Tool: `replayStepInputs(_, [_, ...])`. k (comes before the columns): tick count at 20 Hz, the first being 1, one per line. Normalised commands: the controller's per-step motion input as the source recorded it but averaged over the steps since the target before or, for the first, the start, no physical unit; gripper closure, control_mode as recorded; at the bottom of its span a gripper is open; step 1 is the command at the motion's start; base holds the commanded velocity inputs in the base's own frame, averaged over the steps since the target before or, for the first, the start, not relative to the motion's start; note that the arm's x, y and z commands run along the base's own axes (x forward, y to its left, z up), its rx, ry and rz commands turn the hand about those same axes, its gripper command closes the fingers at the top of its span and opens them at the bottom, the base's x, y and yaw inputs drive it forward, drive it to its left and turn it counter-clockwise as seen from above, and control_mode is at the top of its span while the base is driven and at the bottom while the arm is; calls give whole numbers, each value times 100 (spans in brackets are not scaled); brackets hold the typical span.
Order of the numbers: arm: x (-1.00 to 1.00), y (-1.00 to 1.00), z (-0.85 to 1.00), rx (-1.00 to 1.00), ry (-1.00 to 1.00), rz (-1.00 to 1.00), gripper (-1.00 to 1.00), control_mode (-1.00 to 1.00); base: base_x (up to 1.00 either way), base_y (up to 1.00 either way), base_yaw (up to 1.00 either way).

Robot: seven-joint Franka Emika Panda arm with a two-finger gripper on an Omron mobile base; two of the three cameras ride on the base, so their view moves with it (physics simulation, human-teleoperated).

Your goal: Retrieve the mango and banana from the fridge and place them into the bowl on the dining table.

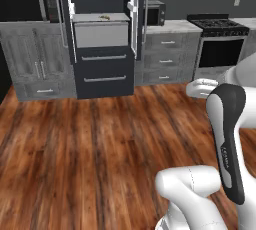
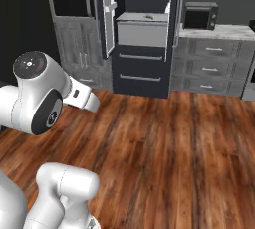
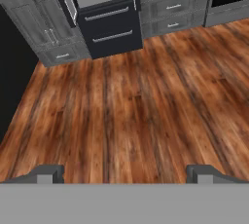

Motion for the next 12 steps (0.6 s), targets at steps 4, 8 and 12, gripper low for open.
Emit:
replayStepInputs(4, [0,0,0,0,0,0,-100,100,100,0,0])
replayStepInputs(8, [0,0,0,0,0,0,-100,100,100,5,0])
replayStepInputs(12, [0,0,0,0,0,0,-100,100,100,5,0])
